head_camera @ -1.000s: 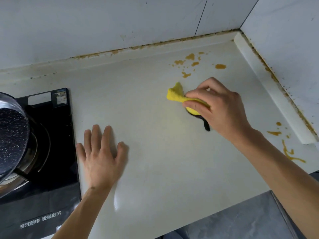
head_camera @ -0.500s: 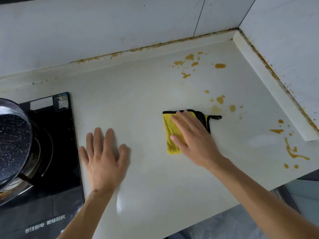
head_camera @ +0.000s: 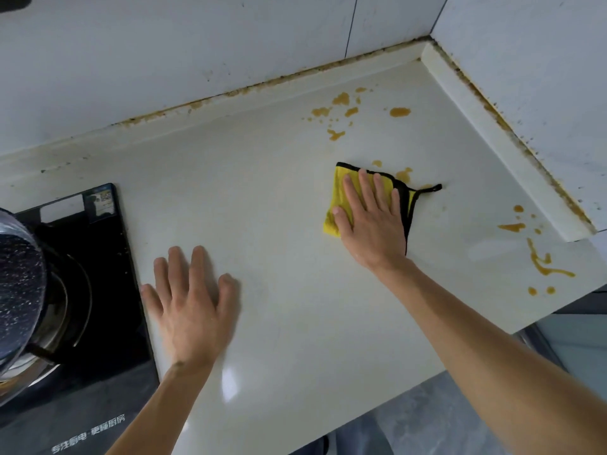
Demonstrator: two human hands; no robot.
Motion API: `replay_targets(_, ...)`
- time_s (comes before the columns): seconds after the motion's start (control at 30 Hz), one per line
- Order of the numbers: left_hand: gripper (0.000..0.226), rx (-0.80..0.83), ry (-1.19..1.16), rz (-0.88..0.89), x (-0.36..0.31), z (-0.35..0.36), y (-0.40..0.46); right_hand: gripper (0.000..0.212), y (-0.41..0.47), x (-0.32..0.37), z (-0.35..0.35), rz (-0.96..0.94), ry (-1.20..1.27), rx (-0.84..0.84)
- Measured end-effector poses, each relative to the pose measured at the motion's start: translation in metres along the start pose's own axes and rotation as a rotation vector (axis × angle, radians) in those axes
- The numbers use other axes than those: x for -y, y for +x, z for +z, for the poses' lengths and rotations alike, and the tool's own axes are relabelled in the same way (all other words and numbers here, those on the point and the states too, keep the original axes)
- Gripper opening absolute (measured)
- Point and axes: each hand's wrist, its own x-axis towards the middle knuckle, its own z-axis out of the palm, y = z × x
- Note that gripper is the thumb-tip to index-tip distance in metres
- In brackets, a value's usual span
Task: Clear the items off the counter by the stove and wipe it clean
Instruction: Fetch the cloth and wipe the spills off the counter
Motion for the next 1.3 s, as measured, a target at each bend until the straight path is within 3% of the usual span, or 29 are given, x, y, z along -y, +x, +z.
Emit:
replay_targets(0.2,0.049,0.018,-0.013,-0.019,-0.003,-0.004,-0.002,0.065,-0.06,-0.039,0.005,-0.269,-0.028,0.018)
replay_targets(0.3,0.05,-0.015,-0.032,0.034,-0.02,-0.001,-0.005,0.066,-0.068,-0.093,-0.005,-0.19,-0.048,0.037)
replay_targets(0.4,0.059,0.057,-0.037,0.159,-0.071,0.008,-0.014,0.067,-0.042,-0.12,-0.016,-0.06,-0.036,0.066)
replay_targets(0.57,0.06,0.108,-0.043,0.315,-0.145,0.028,-0.008,0.067,0.027,-0.089,-0.016,-0.041,-0.033,0.024)
replay_targets(0.67,0.061,0.13,0.02,0.34,-0.158,0.036,0.0,0.066,0.025,-0.079,-0.011,-0.164,-0.034,0.001)
replay_targets(0.8,0.065,0.103,0.026,0.309,-0.159,0.043,-0.003,0.066,-0.007,-0.125,-0.007,-0.42,-0.056,-0.003)
replay_targets(0.93,0.064,0.062,0.025,0.305,-0.161,0.046,-0.003,0.068,0.025,-0.157,-0.015,-0.332,-0.081,0.013)
replay_targets(1.13,0.064,0.046,0.001,0.29,-0.159,0.05,-0.003,0.068,0.08,-0.087,-0.014,-0.212,-0.031,0.005)
replay_targets(1.2,0.064,0.05,0.0,0.281,-0.159,0.051,-0.004,0.067,0.072,-0.068,-0.011,-0.3,-0.028,0.006)
replay_targets(1.3,0.064,0.047,-0.003,0.287,-0.156,0.054,-0.004,0.067,0.05,-0.077,-0.009,-0.583,-0.045,0.02)
